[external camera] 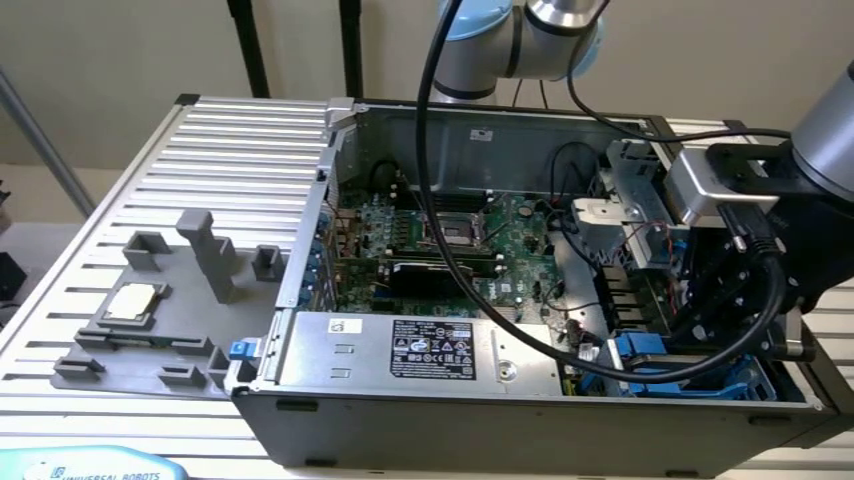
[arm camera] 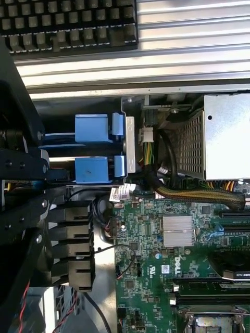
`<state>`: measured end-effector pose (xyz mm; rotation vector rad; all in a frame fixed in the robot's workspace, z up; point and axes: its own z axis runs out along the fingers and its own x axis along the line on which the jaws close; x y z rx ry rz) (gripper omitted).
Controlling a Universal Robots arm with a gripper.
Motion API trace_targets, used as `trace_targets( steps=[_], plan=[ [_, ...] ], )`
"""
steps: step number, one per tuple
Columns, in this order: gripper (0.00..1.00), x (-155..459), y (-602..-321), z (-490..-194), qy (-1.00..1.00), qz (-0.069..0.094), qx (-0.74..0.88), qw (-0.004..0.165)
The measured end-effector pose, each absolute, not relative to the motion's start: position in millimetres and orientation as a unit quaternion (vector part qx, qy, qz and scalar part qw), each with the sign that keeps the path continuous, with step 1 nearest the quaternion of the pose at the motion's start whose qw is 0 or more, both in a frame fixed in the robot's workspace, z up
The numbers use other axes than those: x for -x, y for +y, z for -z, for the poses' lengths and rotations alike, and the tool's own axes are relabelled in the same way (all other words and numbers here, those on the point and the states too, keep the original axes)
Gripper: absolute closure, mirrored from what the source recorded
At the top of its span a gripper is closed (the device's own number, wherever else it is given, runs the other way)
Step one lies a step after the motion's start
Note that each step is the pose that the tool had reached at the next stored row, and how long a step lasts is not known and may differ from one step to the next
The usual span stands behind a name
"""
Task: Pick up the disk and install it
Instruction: 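Insert the second disk wire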
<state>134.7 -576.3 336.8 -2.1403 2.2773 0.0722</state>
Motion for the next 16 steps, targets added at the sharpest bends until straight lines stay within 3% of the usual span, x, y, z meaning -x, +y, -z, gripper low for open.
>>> trace_targets(
  steps=[3,4,16],
  plan=[
    [0.82,-134.6,-576.4,-336.3,0.728,-0.023,0.685,0.008],
    [0.75,-134.6,-576.5,-336.5,0.728,-0.023,0.685,0.008],
    [0.75,-124.1,-576.6,-348.8,0.728,-0.024,0.685,0.009]
  ],
)
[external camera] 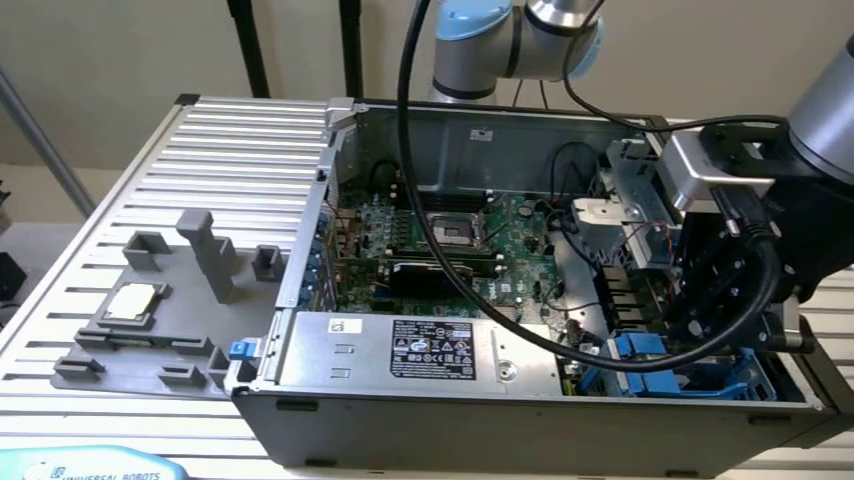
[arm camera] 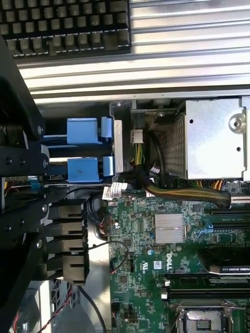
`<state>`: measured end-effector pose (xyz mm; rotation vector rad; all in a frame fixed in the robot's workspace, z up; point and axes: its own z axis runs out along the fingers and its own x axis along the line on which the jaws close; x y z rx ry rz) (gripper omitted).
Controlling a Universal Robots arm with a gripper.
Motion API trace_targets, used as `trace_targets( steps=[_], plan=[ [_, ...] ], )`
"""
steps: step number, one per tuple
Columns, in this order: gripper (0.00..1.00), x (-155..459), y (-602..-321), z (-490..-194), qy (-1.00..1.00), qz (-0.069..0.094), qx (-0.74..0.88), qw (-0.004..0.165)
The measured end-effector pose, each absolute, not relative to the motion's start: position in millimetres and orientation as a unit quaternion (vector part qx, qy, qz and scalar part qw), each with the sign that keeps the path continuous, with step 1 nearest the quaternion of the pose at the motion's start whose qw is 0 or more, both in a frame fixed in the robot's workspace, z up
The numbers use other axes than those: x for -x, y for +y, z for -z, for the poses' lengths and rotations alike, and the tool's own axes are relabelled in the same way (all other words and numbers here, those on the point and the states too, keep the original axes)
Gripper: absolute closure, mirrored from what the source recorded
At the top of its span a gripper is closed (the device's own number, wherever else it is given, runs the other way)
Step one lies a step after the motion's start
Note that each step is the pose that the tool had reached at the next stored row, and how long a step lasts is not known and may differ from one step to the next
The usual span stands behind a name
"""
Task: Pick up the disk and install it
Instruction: 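Insert the second disk wire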
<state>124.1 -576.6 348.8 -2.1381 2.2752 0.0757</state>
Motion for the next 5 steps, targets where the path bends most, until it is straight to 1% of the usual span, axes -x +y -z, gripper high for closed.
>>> trace_targets(
  steps=[5],
  plan=[
    [0.75,-124.1,-576.6,-348.8,0.729,-0.024,0.685,0.009]
  ],
)
